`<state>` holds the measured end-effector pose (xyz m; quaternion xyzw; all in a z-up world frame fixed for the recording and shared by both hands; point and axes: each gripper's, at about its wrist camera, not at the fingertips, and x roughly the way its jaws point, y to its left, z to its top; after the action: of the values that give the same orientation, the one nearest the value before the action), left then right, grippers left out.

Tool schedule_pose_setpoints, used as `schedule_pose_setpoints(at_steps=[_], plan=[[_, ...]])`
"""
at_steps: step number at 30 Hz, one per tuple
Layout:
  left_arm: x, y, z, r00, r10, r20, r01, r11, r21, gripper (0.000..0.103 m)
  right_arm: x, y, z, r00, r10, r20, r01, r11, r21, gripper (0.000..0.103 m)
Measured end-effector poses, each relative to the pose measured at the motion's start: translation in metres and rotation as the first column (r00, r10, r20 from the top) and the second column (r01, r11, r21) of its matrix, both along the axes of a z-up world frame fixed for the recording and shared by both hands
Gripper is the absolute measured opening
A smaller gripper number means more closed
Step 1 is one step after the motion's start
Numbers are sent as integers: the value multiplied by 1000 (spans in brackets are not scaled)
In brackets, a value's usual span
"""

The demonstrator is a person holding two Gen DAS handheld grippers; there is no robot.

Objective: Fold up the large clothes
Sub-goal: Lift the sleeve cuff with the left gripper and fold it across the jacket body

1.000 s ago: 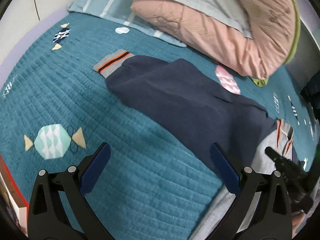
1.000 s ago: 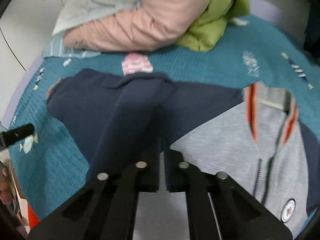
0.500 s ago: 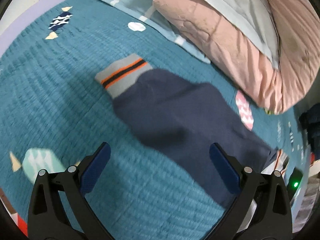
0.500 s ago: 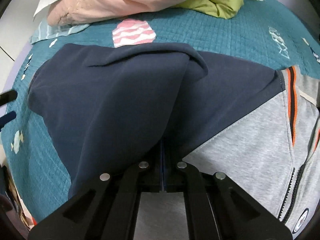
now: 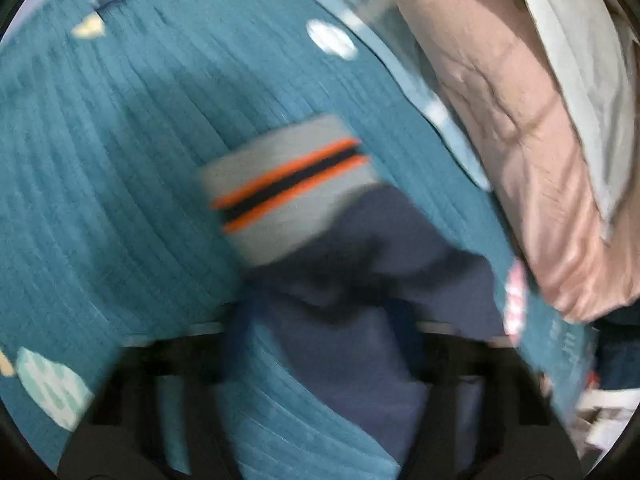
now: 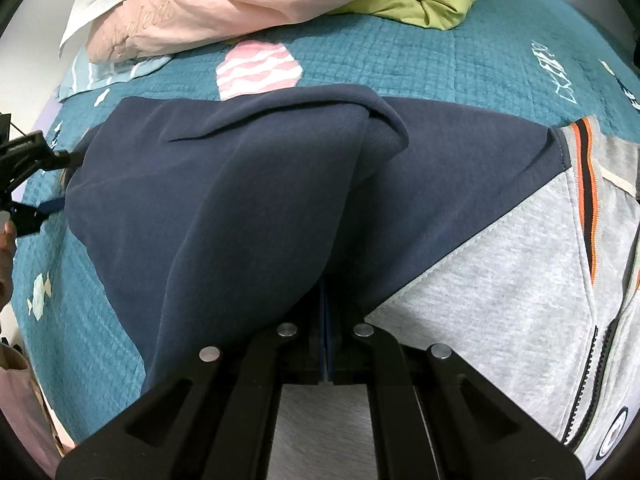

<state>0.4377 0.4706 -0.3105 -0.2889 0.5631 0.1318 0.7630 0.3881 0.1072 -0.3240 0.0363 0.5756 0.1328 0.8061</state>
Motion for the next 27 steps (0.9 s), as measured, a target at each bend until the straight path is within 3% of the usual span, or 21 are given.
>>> schedule_pose_setpoints(at_steps=[3, 6, 9, 15, 18, 21, 27], plan=[[3, 9, -4, 999, 0, 45, 2, 998, -62, 12, -1, 1, 0, 1000, -4, 8, 4, 1000, -8, 1], [0, 14, 1, 997, 2, 80, 5, 996, -88, 9, 0, 2, 0, 1000, -12, 12, 12, 1000, -6, 1], [-5, 5, 18, 996, -29, 88, 30, 999, -16, 8, -2, 0, 0, 1000, -18, 21, 18, 1000, 1, 1], [-19, -33, 89, 968, -112, 224, 85, 988, 125, 8, -2, -5, -3, 999, -39, 20, 38, 999, 29, 1], [-30, -58, 135, 935, -165, 314, 109, 976, 188, 8, -2, -9, -3, 999, -46, 14, 46, 998, 49, 1], [-40, -94, 184, 886, -239, 397, 150, 959, 241, 8, -3, -12, -4, 998, -58, 11, 57, 996, 71, 1], [-62, -167, 245, 807, -364, 465, 223, 917, 330, 8, -9, -16, -2, 996, -82, 20, 80, 992, 94, 1]])
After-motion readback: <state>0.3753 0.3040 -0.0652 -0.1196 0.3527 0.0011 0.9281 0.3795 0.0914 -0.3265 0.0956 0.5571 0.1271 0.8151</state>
